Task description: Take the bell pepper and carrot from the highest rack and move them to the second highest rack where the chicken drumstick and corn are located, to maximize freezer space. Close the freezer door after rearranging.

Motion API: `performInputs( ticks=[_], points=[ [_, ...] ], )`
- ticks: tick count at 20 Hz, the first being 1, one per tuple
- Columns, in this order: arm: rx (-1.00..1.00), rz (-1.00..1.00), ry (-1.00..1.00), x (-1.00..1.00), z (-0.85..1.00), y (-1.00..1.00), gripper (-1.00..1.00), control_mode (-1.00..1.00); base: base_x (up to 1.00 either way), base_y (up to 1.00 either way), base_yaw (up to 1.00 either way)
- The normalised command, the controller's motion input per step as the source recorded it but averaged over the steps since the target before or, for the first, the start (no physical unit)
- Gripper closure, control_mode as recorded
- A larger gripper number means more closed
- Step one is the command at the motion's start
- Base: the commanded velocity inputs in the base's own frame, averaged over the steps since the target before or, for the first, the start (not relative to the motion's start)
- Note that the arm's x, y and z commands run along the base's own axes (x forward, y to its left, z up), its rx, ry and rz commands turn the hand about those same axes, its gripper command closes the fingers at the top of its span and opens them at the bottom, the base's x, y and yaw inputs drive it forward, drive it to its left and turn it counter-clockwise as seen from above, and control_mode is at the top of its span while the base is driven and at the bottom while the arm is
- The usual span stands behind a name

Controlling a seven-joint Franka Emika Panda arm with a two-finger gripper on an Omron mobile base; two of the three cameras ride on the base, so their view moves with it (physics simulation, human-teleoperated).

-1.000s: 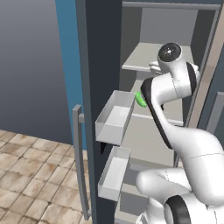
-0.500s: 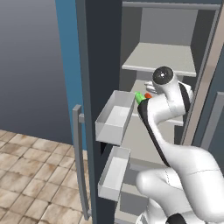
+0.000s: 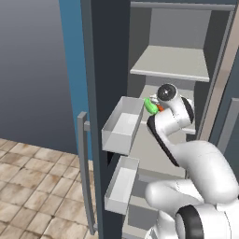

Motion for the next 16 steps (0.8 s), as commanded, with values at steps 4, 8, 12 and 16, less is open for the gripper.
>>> performInputs(
  ticks=[4, 8, 12, 16],
  points=[
    [0.1, 0.0, 0.03, 0.87, -0.31, -0.22, 1.0, -1.0, 0.0, 0.0, 0.0],
    [0.06, 0.0, 0.0, 0.8, -0.34, -0.26, 1.0, -1.0, 0.0, 0.0, 0.0],
    [0.0, 0.0, 0.0, 0.63, -0.4, -0.24, 1.0, -1.0, 0.0, 0.0, 0.0],
    [0.0, 0.0, 0.0, 0.6, -0.39, -0.21, 1.0, -1.0, 0.0, 0.0, 0.0]
  ],
)
